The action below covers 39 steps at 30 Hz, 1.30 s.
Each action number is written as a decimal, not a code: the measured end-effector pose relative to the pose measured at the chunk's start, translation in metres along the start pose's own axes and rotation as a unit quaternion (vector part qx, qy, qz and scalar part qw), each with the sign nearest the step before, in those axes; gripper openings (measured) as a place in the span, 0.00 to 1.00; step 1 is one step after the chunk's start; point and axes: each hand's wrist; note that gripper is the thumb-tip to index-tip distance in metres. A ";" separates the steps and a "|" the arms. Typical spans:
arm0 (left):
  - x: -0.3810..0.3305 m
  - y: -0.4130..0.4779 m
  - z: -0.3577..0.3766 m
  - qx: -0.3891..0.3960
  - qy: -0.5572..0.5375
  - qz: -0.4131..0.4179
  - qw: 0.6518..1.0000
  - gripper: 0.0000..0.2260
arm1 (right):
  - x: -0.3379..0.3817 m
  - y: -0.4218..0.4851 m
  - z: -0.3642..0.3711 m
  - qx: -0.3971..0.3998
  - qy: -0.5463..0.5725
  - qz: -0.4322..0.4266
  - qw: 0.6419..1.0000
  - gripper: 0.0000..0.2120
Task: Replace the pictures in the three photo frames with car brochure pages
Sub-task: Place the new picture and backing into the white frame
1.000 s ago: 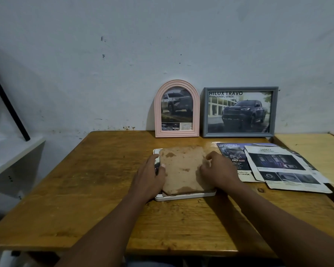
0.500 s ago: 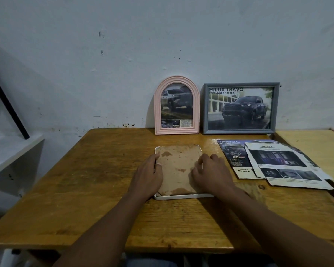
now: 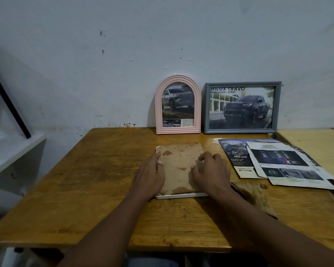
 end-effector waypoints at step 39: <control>-0.102 0.036 -0.045 0.011 -0.545 -0.133 0.827 0.18 | 0.045 0.032 -0.094 -0.038 0.258 -0.129 0.957 0.09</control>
Point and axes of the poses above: each hand's wrist, its own y-axis towards the middle knuckle, its own z-axis out of the palm, x = y × z, and after that the axes turned 7 degrees about x, right-handed
